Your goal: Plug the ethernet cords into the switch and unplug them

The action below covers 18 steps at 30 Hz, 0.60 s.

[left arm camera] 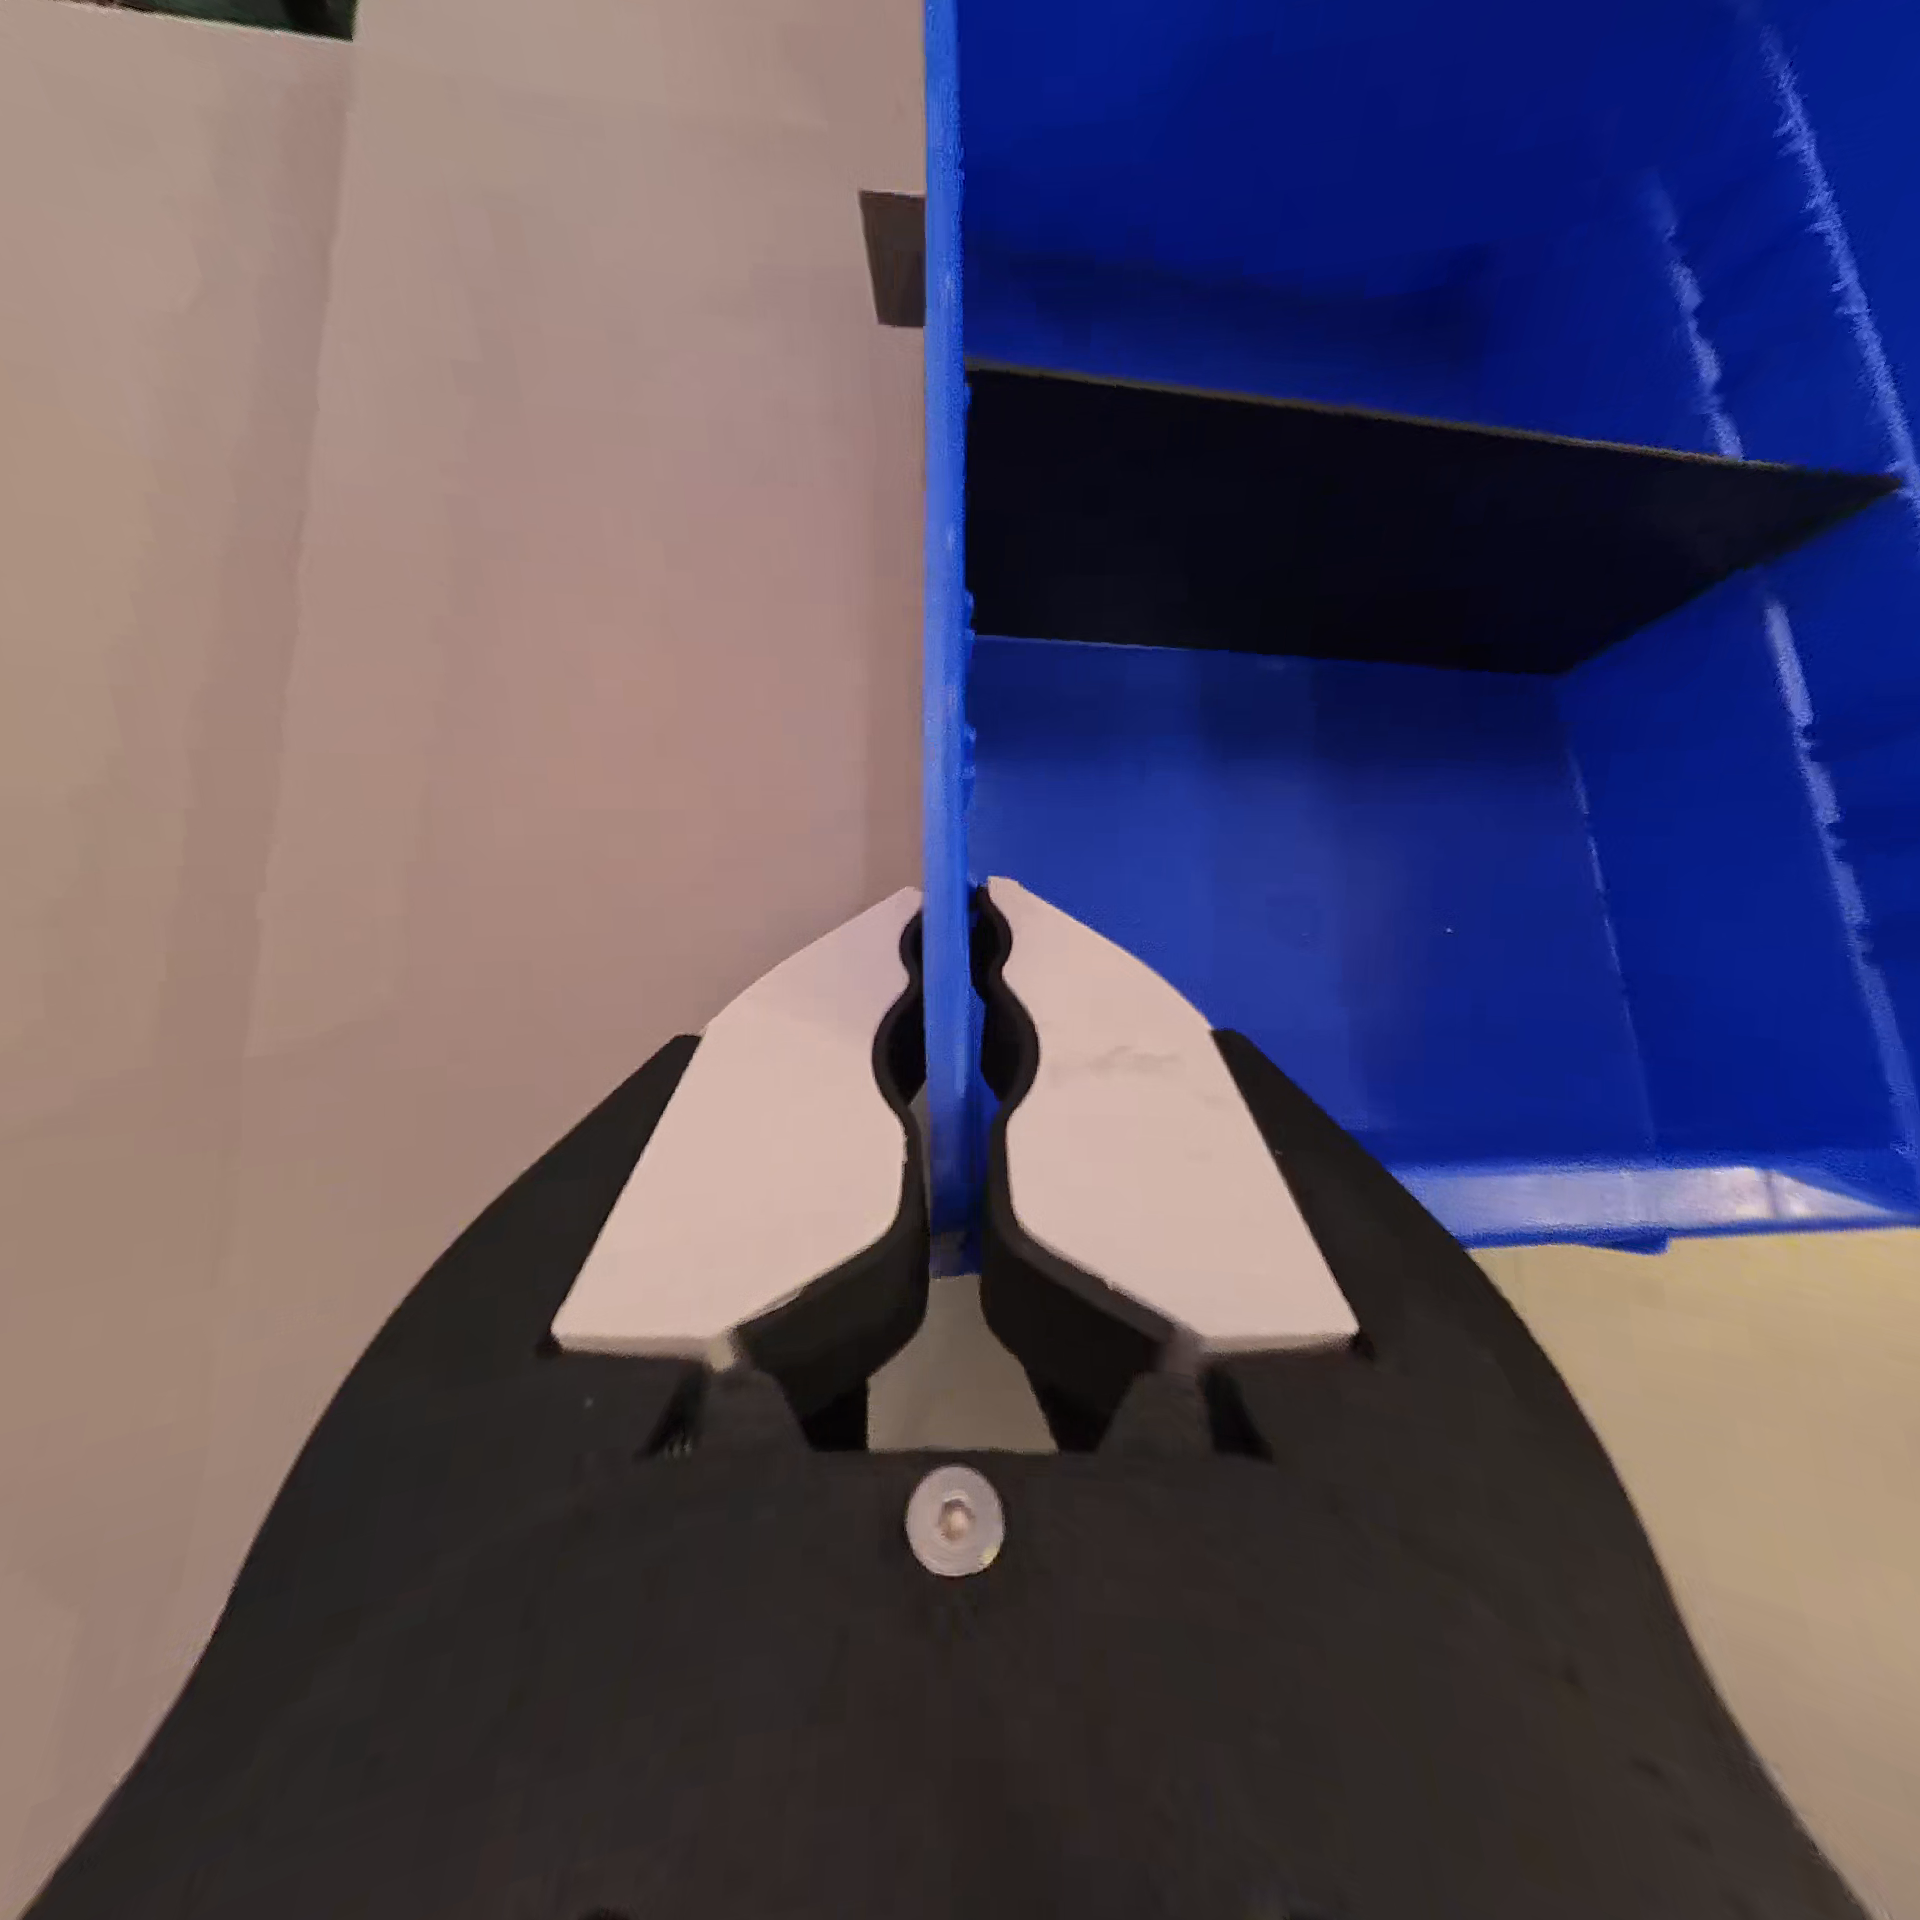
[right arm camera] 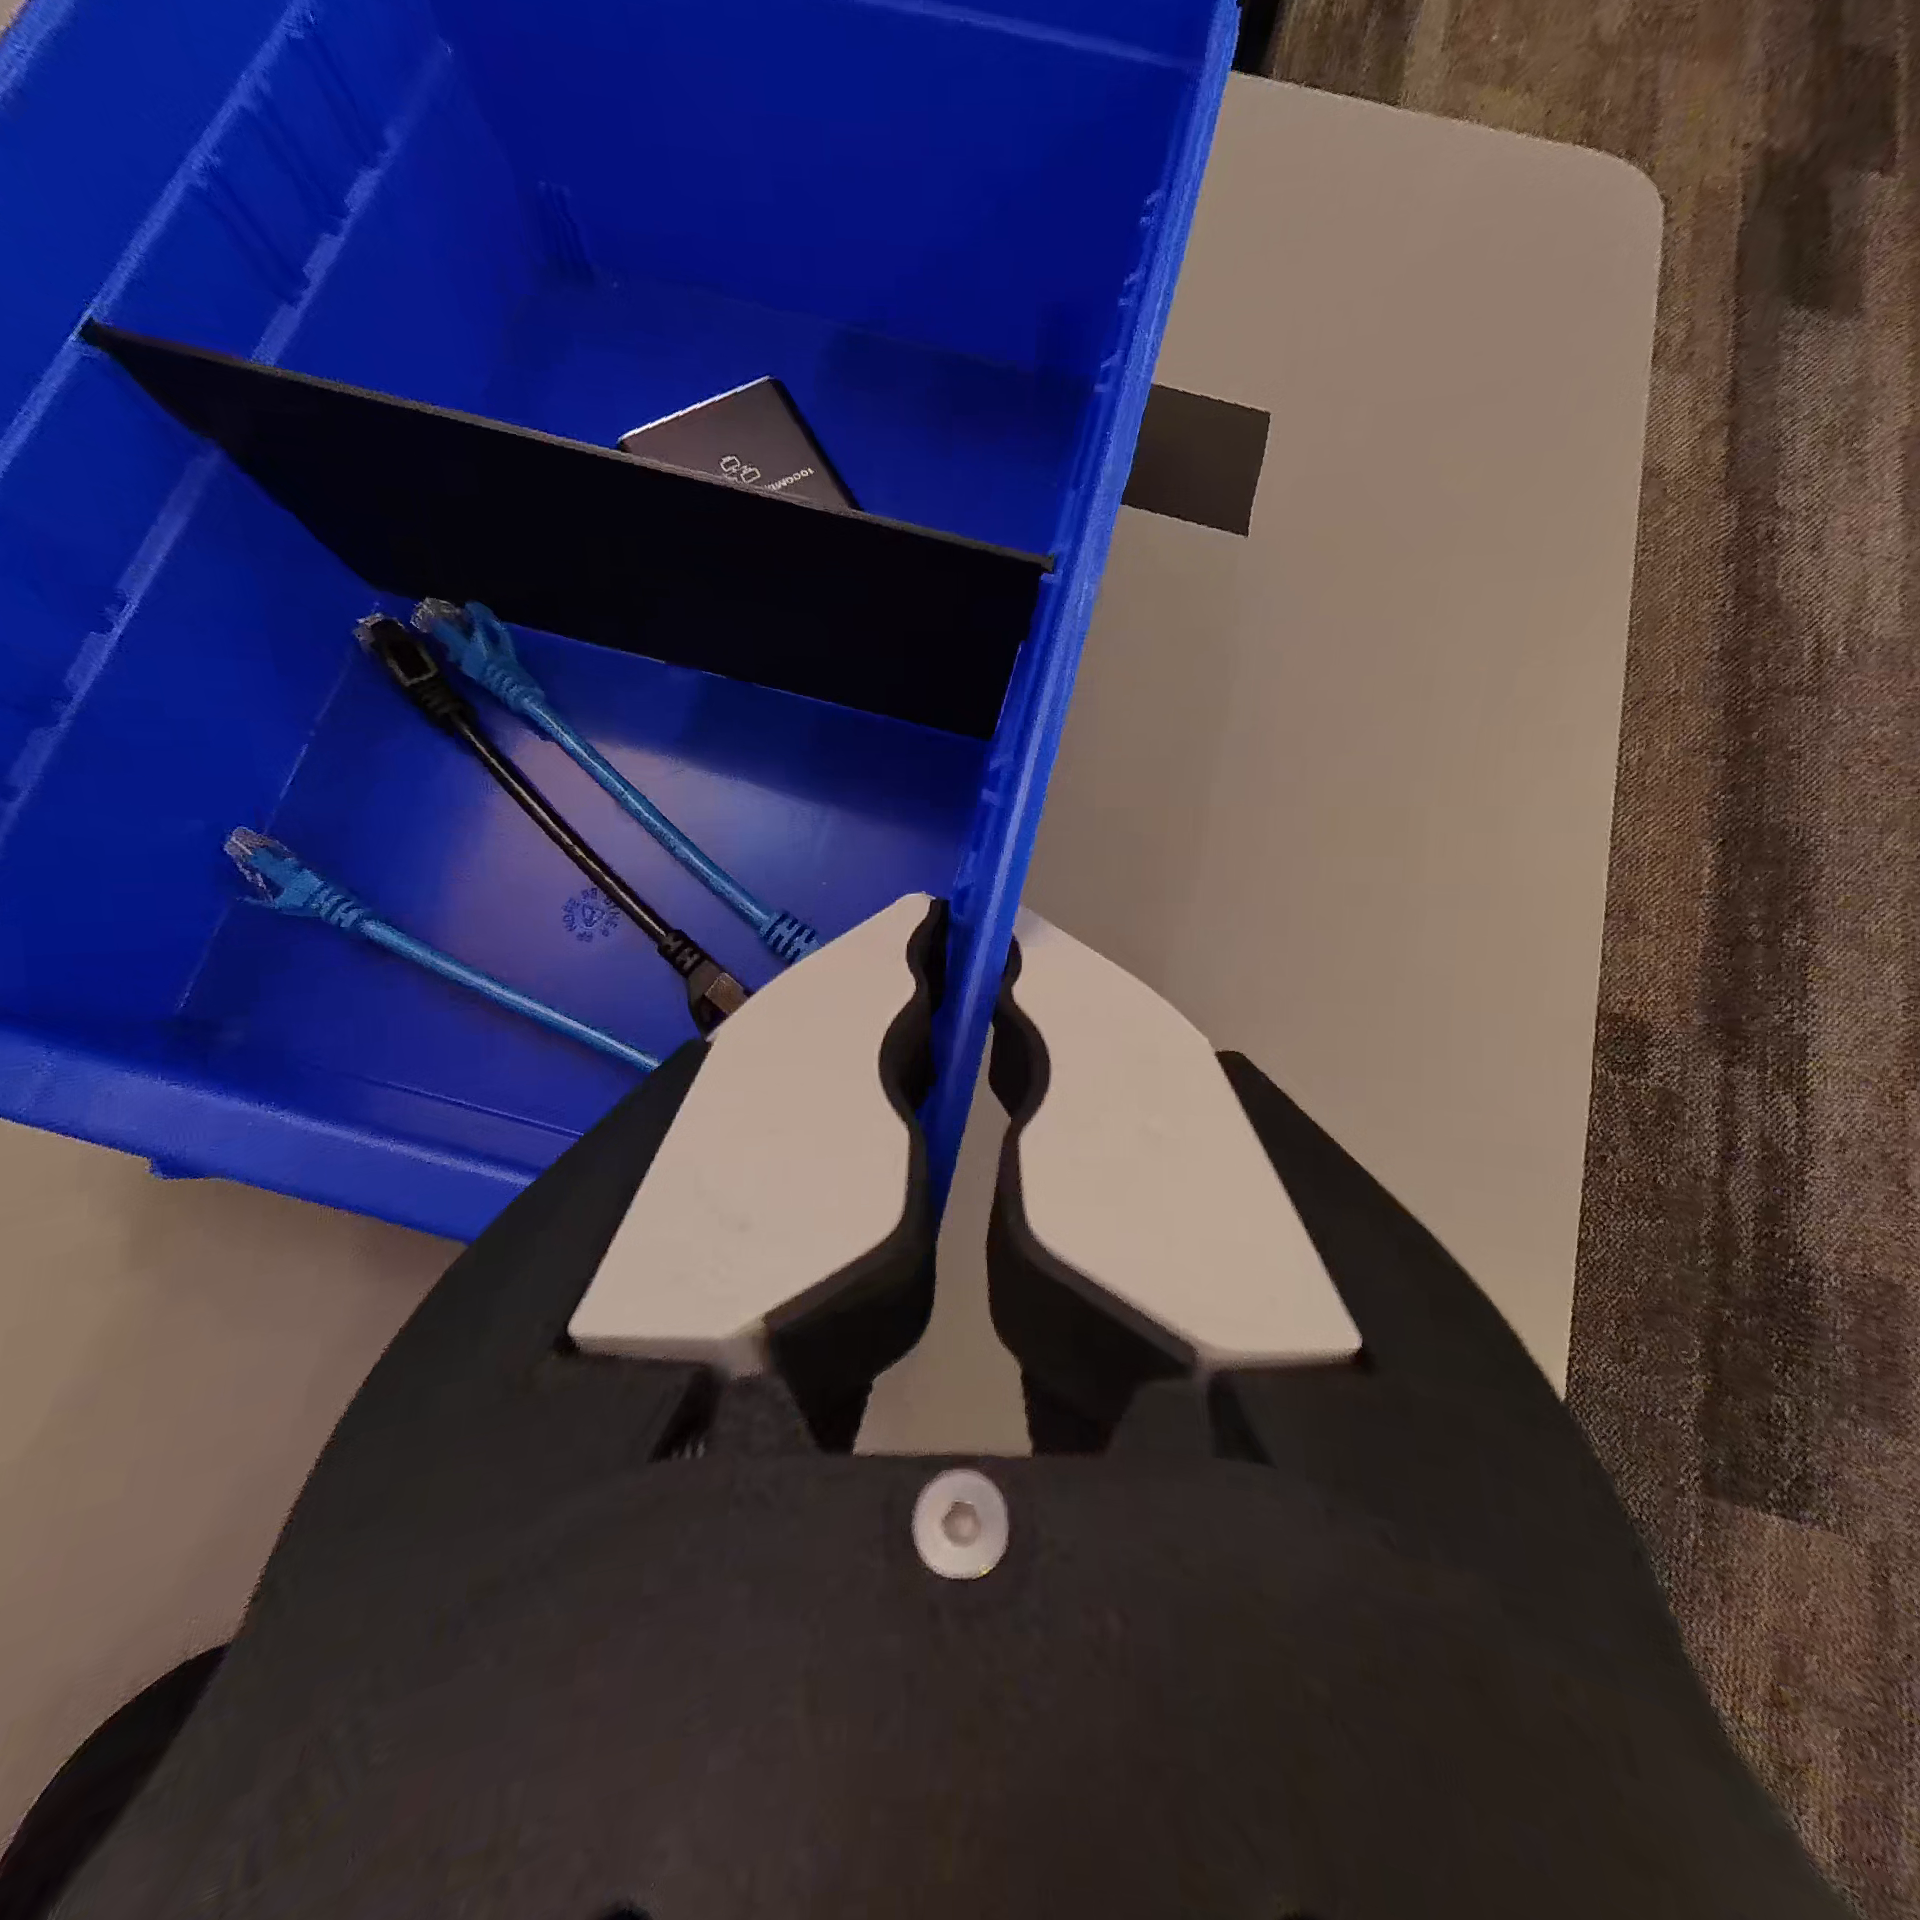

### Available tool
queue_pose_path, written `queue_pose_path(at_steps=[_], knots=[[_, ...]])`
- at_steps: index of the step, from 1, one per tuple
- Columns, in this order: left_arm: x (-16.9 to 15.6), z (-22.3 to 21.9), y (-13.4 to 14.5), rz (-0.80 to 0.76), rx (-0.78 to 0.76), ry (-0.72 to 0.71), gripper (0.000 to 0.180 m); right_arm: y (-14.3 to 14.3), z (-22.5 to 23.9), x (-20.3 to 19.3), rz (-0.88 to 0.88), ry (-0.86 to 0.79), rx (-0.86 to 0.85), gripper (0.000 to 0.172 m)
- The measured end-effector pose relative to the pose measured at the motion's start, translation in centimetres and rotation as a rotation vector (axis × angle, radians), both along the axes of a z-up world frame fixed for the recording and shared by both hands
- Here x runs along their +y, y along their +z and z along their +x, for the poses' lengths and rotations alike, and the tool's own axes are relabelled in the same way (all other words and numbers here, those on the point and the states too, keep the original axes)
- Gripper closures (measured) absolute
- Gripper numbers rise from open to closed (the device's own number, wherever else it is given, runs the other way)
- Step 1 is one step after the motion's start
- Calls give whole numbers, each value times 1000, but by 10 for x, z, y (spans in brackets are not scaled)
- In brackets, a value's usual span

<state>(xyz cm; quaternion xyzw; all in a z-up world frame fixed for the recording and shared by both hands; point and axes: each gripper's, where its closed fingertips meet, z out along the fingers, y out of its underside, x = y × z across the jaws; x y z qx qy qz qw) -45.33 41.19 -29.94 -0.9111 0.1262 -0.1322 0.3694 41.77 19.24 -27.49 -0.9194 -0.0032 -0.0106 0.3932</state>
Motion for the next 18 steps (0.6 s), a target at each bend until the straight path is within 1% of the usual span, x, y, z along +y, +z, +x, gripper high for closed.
queue_pose_path(at_steps=[5,8,13,18], knots=[[-7,6,5,1,-16,-27,175,1,-4,-4,-55,17,57,167],[-14,4,14,10,-25,-32,175,6,-9,-13,-118,60,64,167],[-33,-1,38,42,-81,-57,173,18,-32,-33,-226,174,83,167],[-58,1,58,79,-80,-93,172,24,-67,-56,-312,308,73,167]])
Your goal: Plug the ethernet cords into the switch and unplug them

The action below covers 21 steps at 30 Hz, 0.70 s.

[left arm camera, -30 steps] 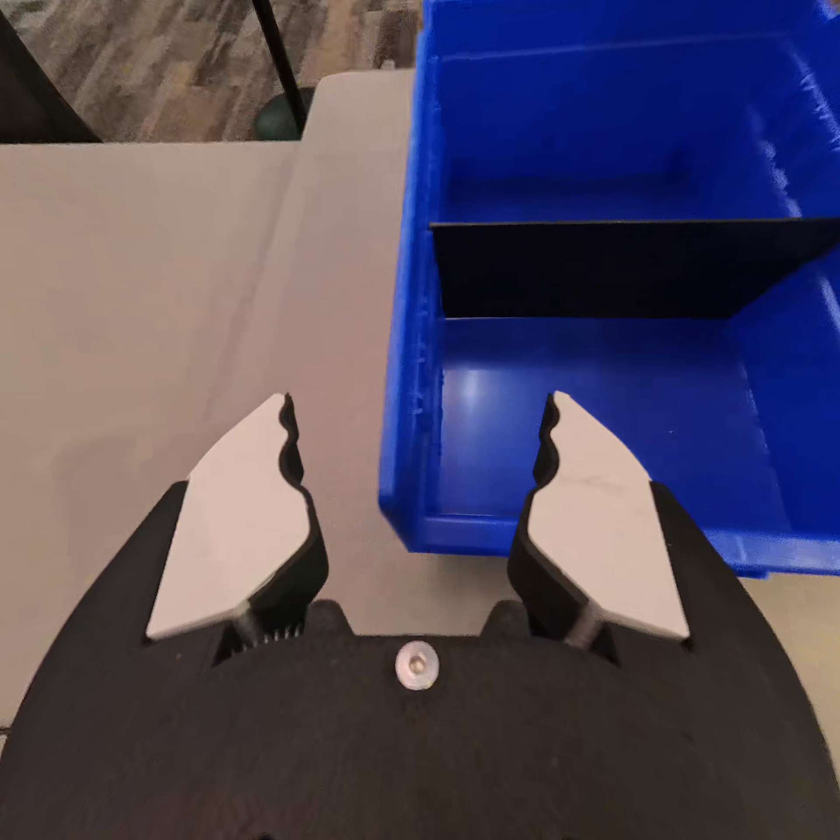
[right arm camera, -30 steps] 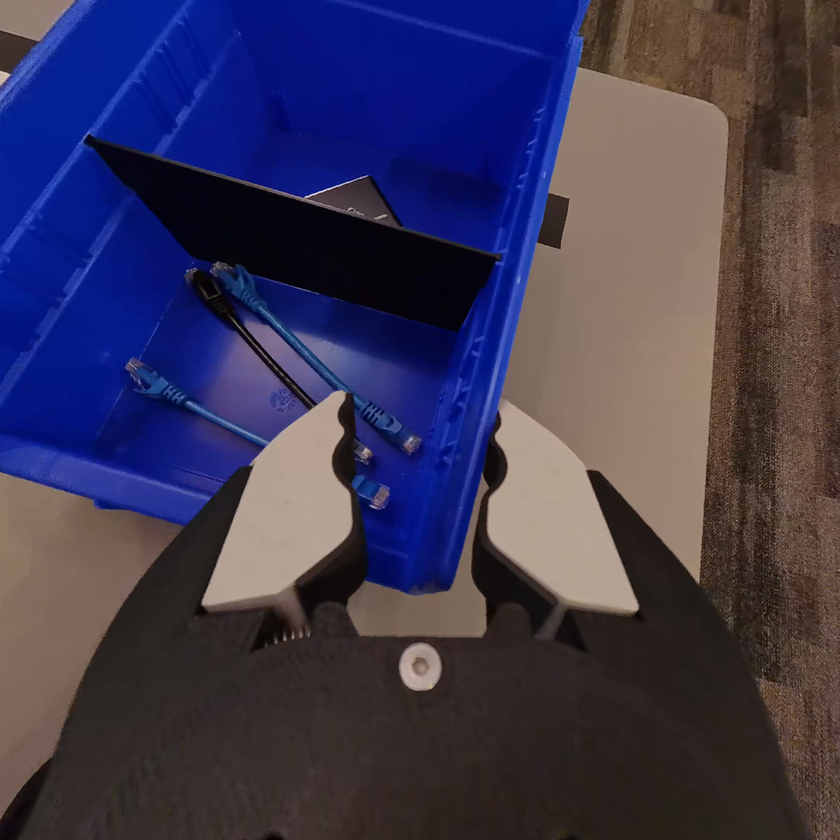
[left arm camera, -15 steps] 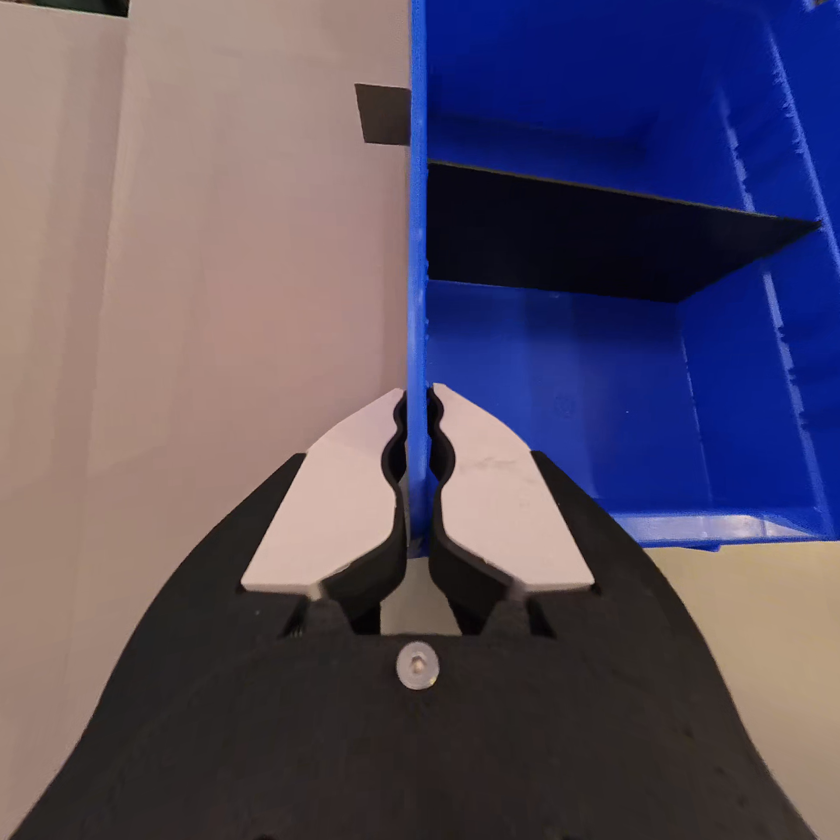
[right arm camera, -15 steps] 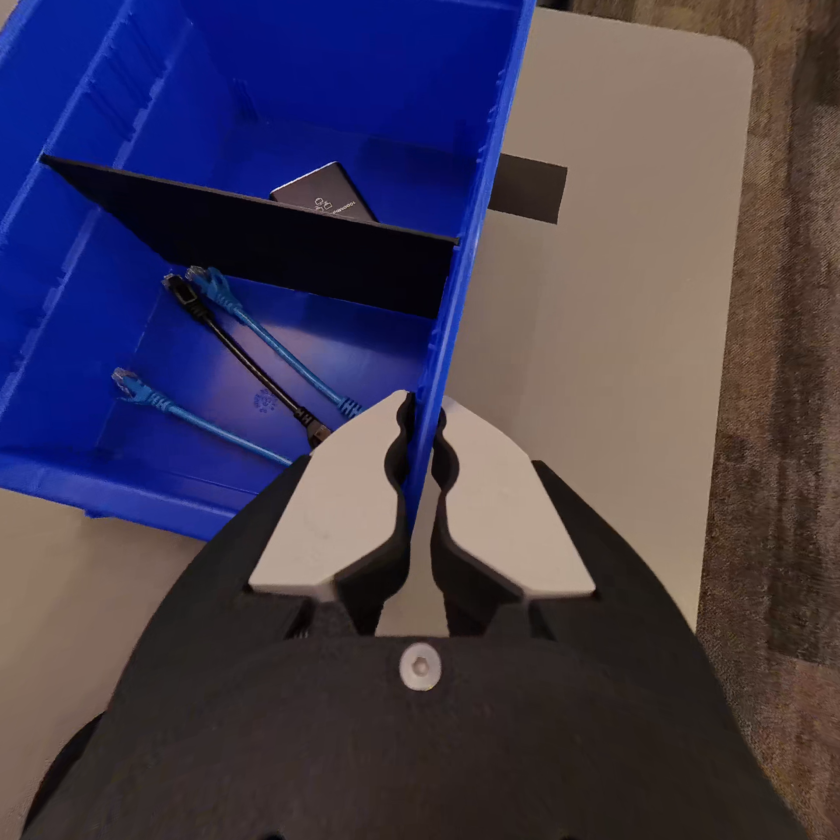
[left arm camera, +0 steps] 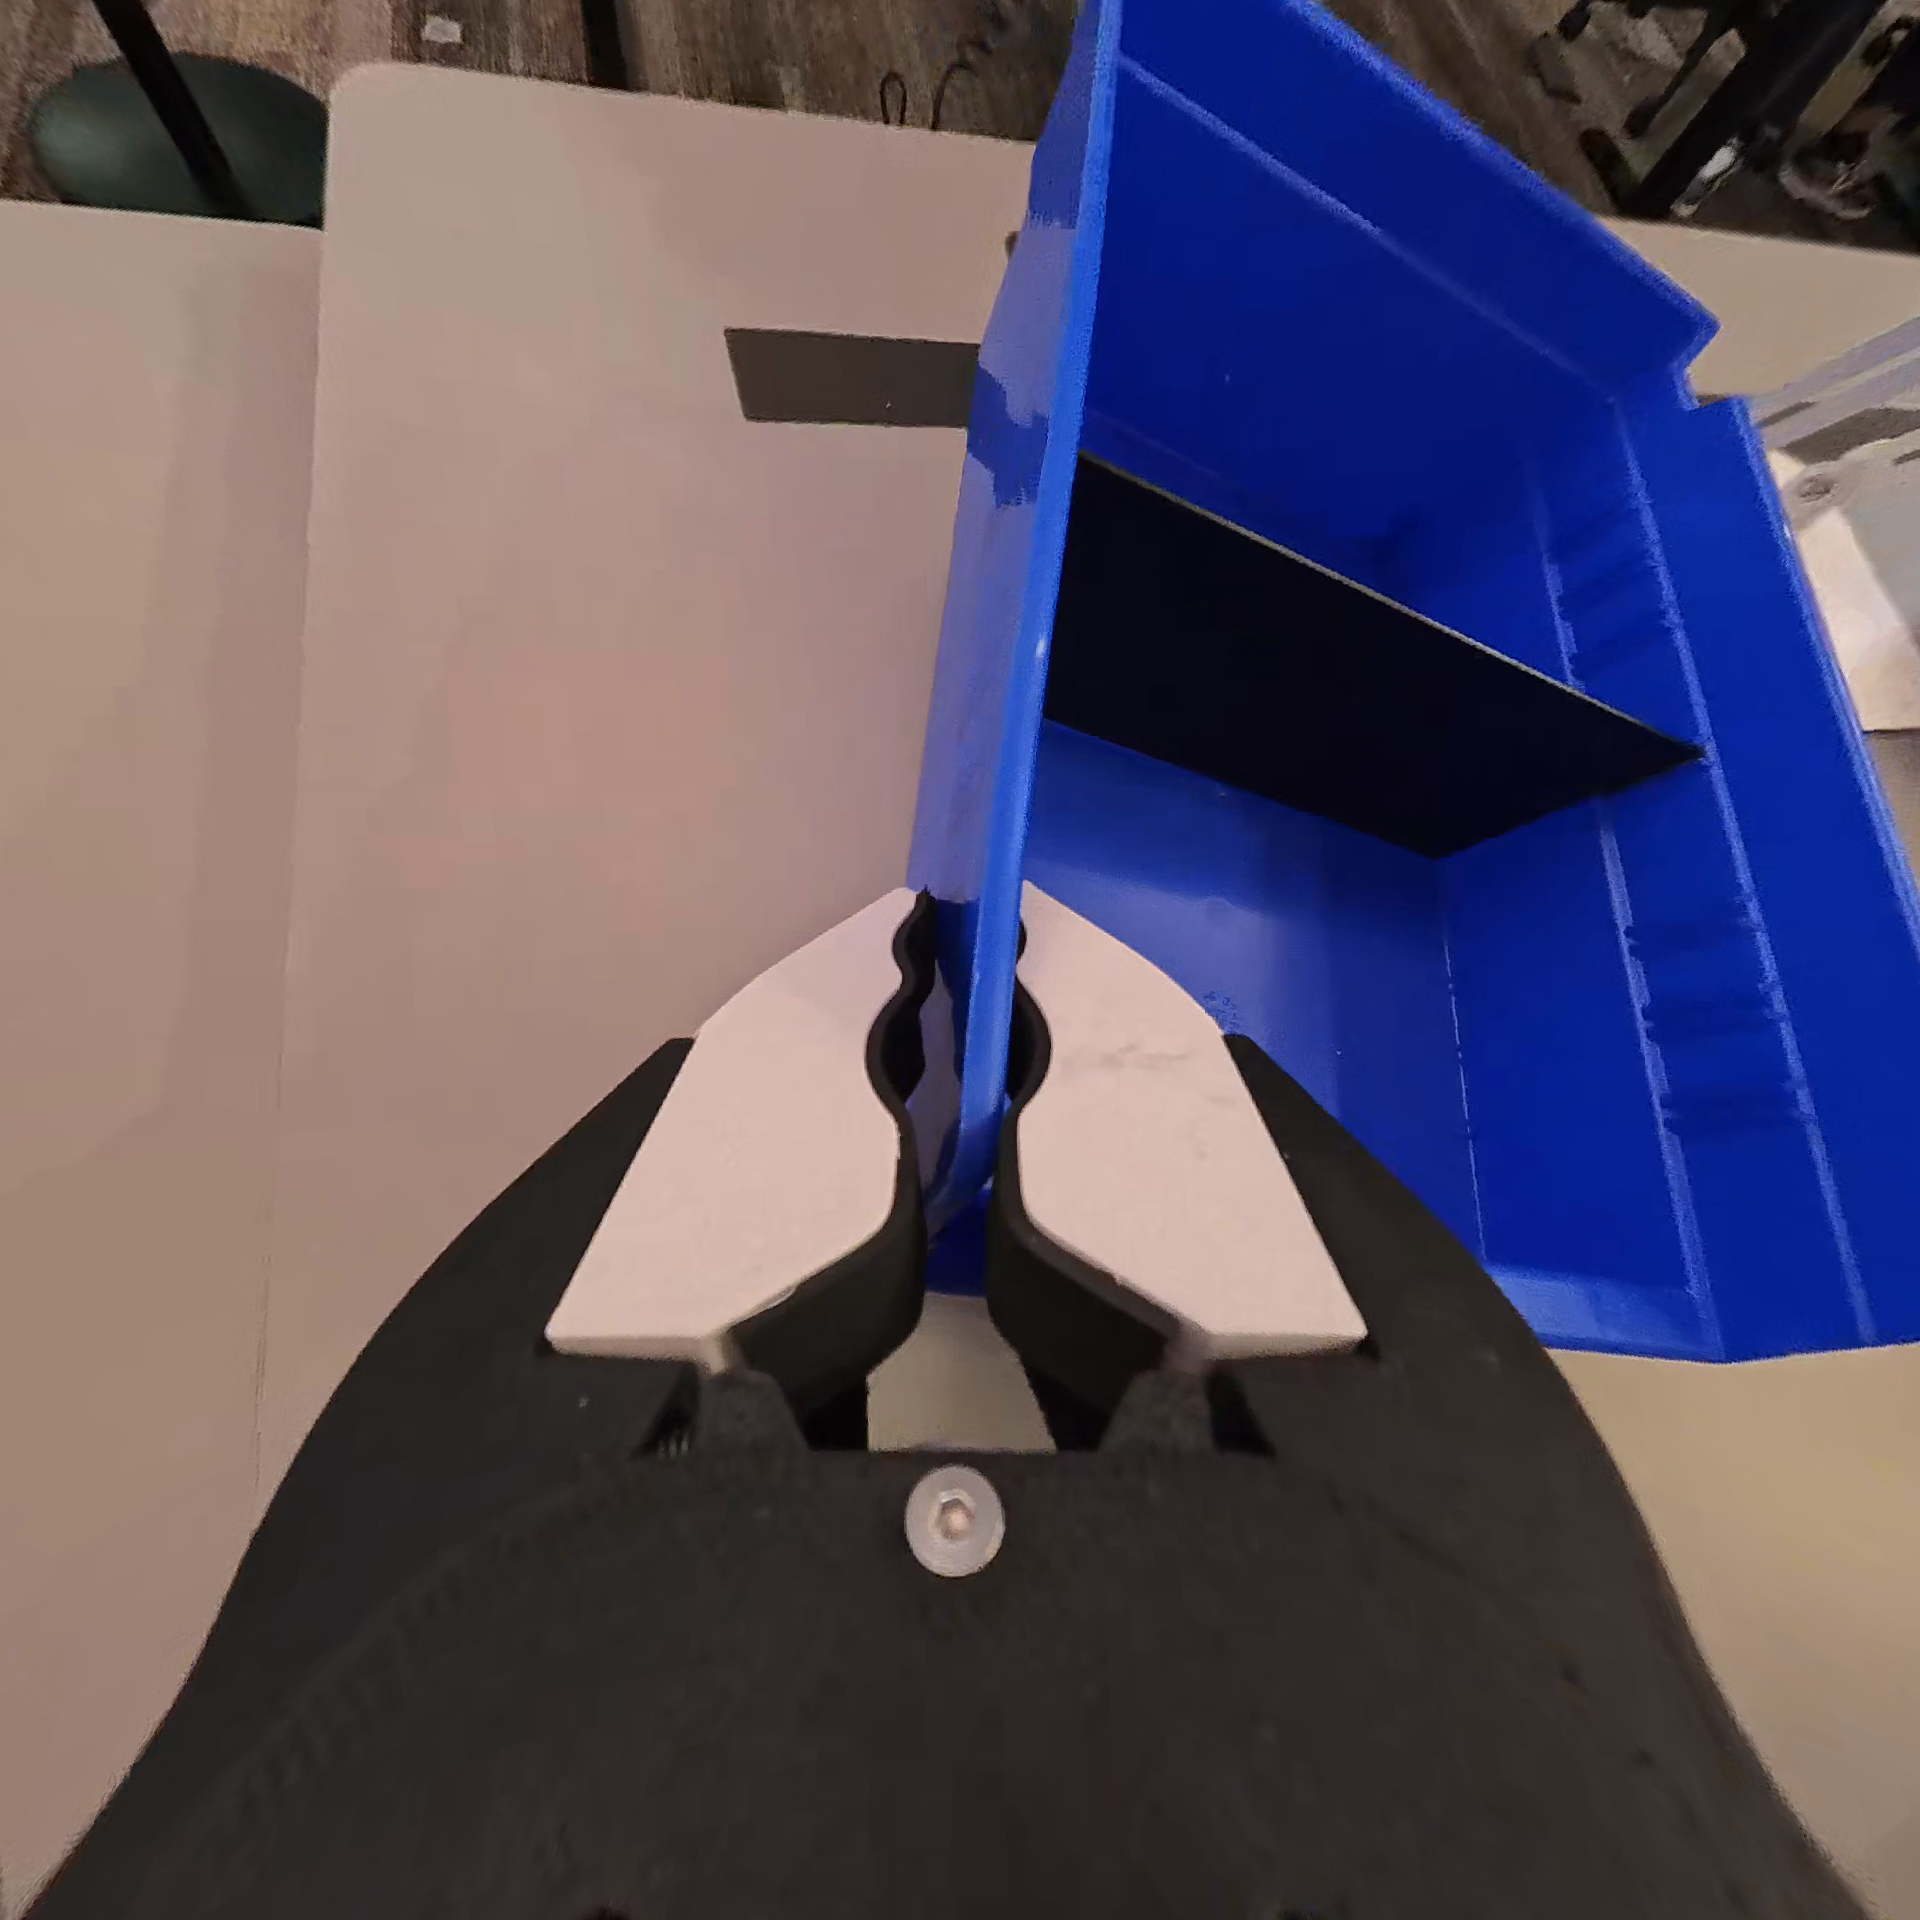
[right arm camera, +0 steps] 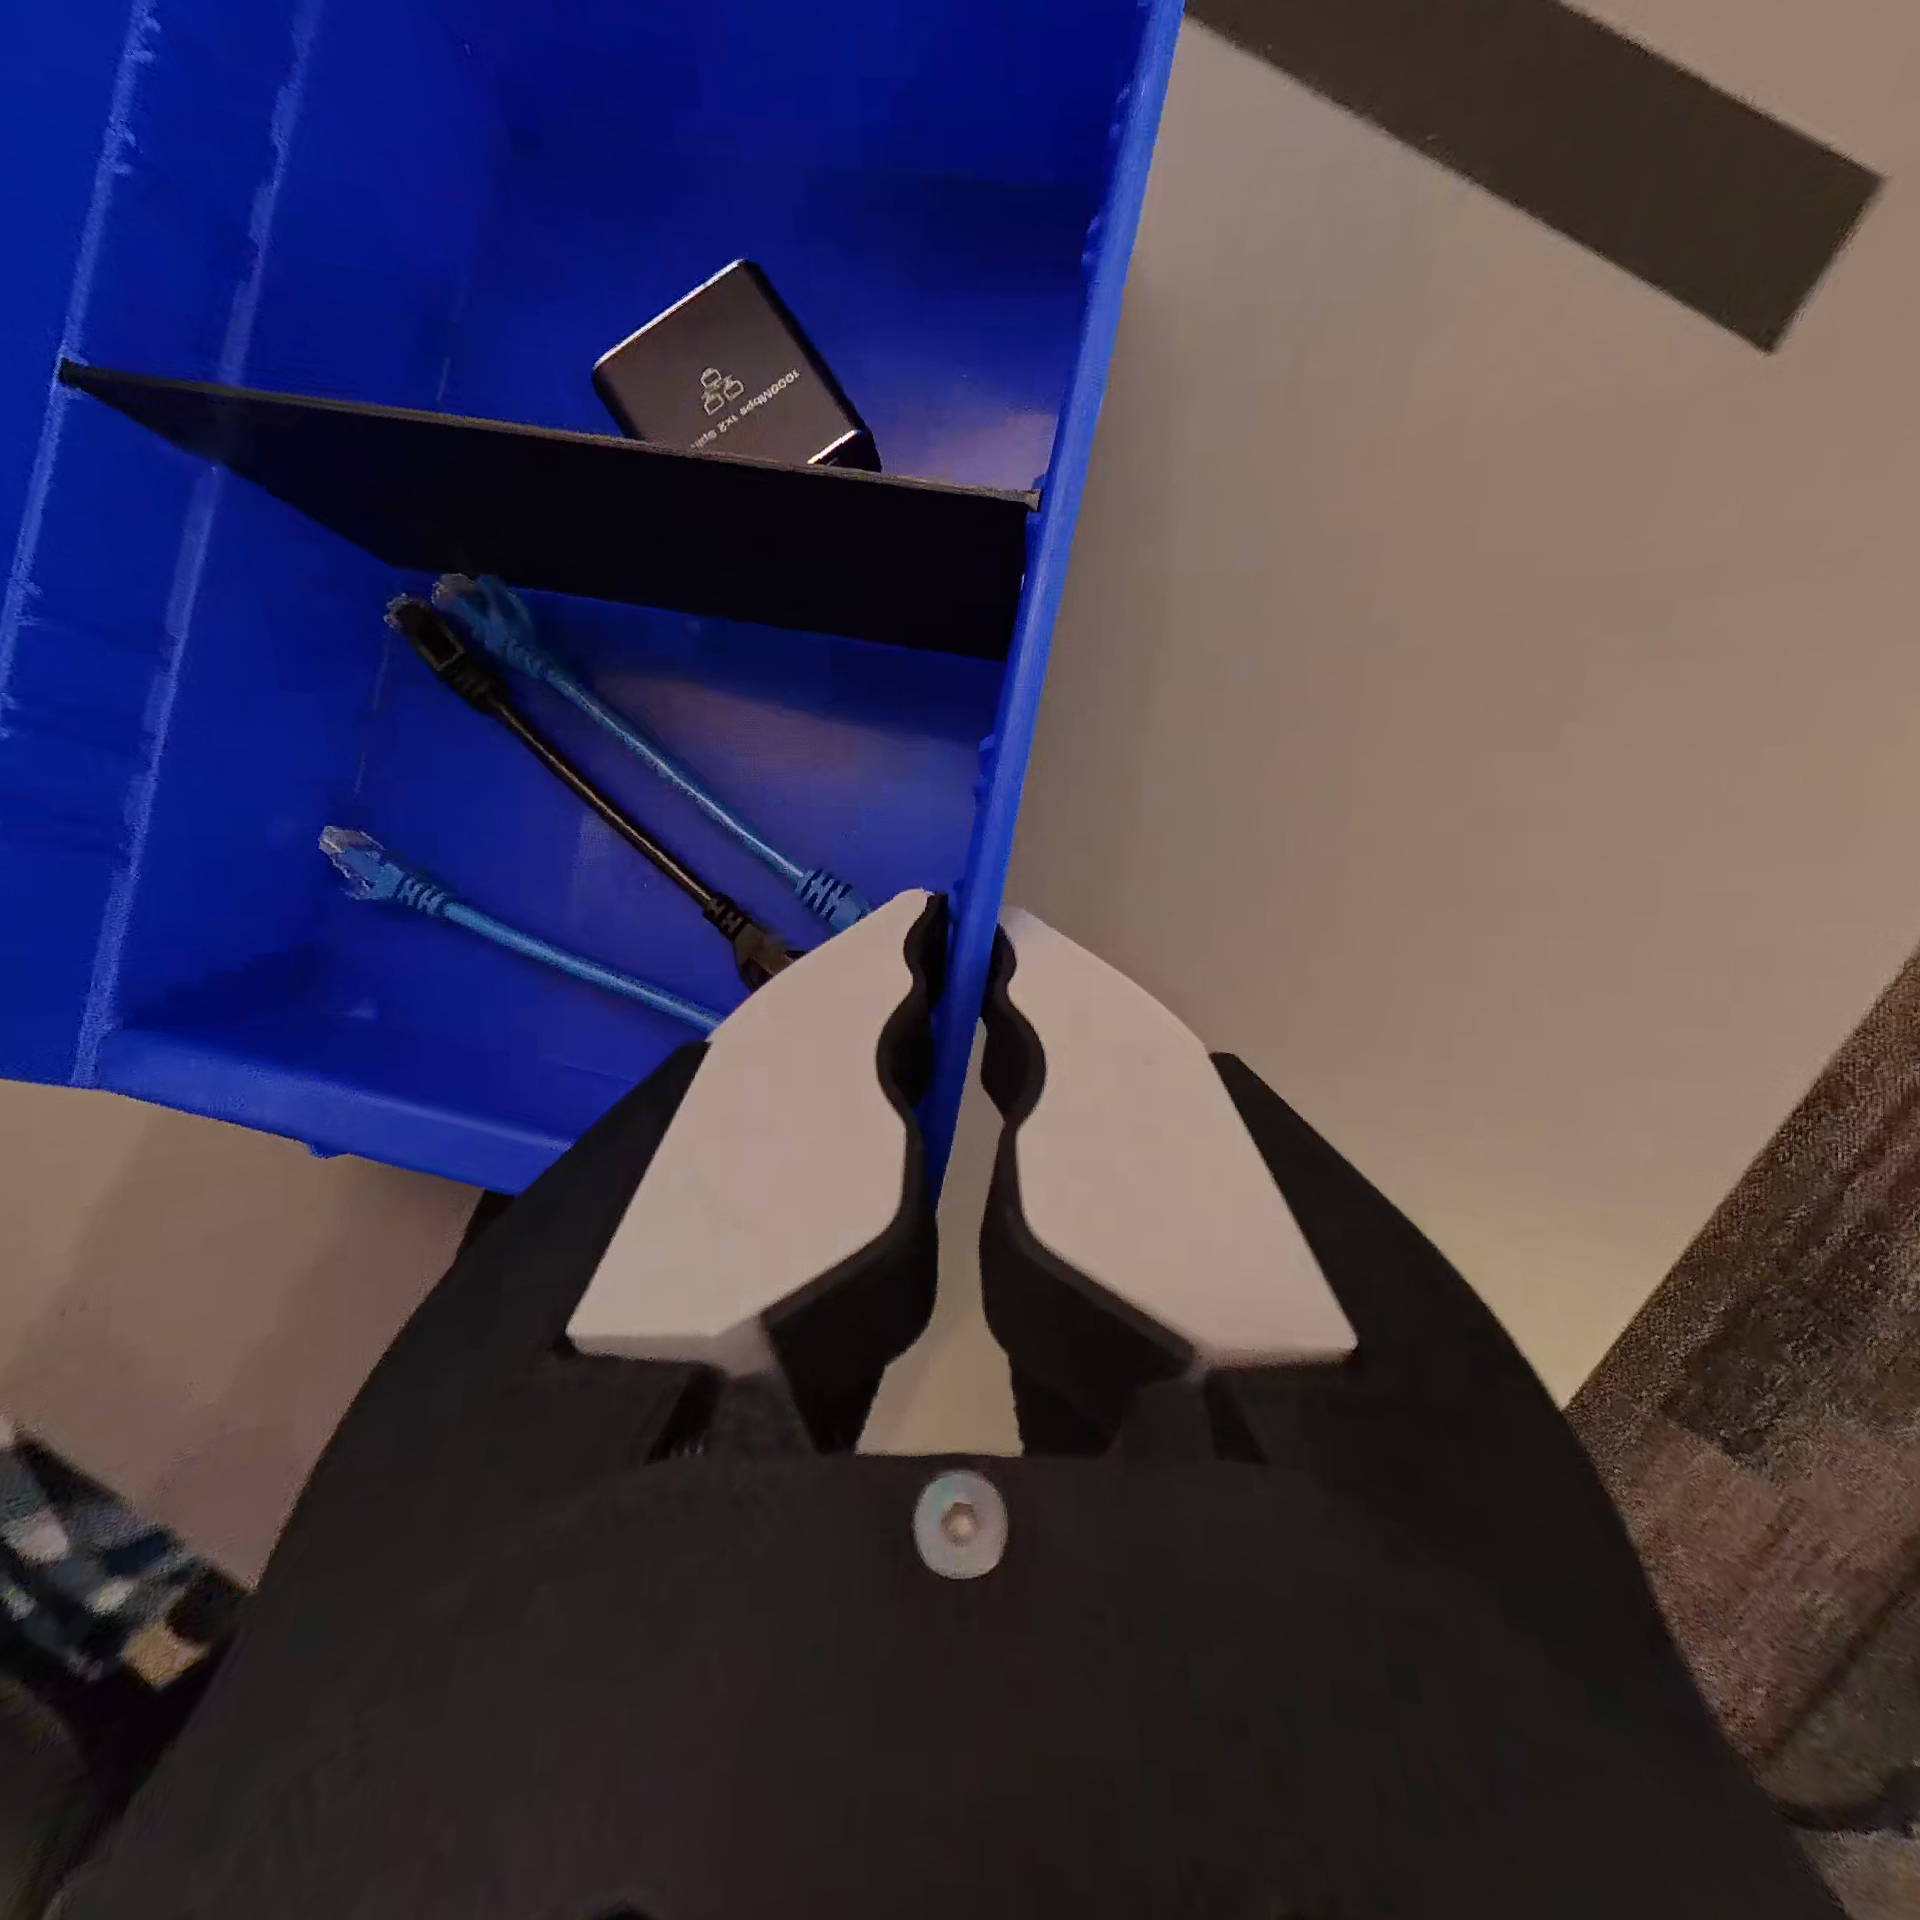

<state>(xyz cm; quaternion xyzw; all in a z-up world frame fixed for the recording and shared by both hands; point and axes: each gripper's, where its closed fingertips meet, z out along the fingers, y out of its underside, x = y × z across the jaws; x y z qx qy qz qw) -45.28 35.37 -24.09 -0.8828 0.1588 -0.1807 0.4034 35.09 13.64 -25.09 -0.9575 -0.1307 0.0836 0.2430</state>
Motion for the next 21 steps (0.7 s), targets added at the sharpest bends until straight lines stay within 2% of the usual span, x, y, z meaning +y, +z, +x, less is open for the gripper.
queue_pose_path(at_steps=[5,7,9,13,16,21], knots=[[-24,-3,40,105,-73,-1,171,3,-41,-19,-28,129,-14,167],[-31,-12,52,148,-4,26,171,2,-62,-26,-39,183,-8,167],[-39,-18,58,156,-15,25,172,-2,-83,-33,-54,233,-1,167],[-56,-34,62,158,-95,29,172,-14,-131,-41,-63,318,37,167],[-67,-56,61,171,-81,72,172,-24,-172,-42,-70,382,50,167],[-88,-89,49,168,-64,136,172,-25,-245,-26,-40,481,76,167]])
